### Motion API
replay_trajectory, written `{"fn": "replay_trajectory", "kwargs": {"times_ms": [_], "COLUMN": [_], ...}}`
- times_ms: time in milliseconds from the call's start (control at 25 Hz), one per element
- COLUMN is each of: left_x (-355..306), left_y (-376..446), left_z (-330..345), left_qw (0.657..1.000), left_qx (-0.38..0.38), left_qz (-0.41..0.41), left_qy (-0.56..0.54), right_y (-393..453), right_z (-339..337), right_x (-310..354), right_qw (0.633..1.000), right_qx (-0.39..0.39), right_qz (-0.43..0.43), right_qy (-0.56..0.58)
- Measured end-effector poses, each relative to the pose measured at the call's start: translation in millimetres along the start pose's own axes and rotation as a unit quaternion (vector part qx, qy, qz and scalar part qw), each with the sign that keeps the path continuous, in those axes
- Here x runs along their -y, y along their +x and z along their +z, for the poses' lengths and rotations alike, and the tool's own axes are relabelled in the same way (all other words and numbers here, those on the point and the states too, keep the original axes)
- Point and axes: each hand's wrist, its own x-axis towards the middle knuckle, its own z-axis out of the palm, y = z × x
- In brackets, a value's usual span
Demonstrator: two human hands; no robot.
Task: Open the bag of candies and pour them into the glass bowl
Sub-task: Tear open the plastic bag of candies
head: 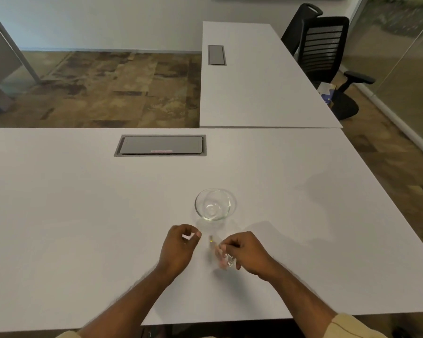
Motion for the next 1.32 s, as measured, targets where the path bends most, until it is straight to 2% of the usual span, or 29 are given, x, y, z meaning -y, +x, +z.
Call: {"fn": "replay_trajectory", "kwargs": {"times_ms": [80,240,320,600,720,880,1000,1120,1320], "left_x": [-16.3,-44.3,-56.5,-64.8,-62.9,-59.3,-58.3,-59.7,-64.7], "left_y": [-4.7,-19.5,-26.0,-28.4,-25.9,-24.7,-25.2,-28.1,-30.3], "left_z": [-7.3,-10.5,-12.5,-22.8,-23.3,-27.2,-28.1,-28.6,-34.1], "left_qw": [0.999,0.987,0.981,0.982,0.975,0.949,0.944,0.941,0.943], "left_qx": [-0.019,0.115,0.127,0.091,0.105,0.147,0.158,0.2,0.21], "left_qz": [-0.031,-0.062,-0.061,-0.066,-0.095,-0.14,-0.12,-0.085,-0.054], "left_qy": [-0.009,-0.094,-0.132,-0.152,-0.169,-0.242,-0.262,-0.261,-0.251], "right_y": [-1.4,-4.9,-8.1,-15.9,-18.0,-20.8,-26.1,-28.3,-31.2], "right_z": [0.2,3.7,5.9,18.0,18.4,7.9,3.1,0.2,-10.1], "right_x": [11.6,32.5,41.3,54.3,55.5,57.1,62.6,66.4,68.8], "right_qw": [0.998,0.99,0.99,0.987,0.988,0.995,0.994,0.992,0.992], "right_qx": [-0.023,-0.05,-0.049,-0.114,-0.104,-0.059,-0.034,0.0,0.025], "right_qz": [0.011,0.019,0.006,-0.087,-0.09,-0.074,-0.069,-0.079,-0.072], "right_qy": [0.061,0.131,0.134,-0.073,-0.071,0.026,0.071,0.1,0.104]}}
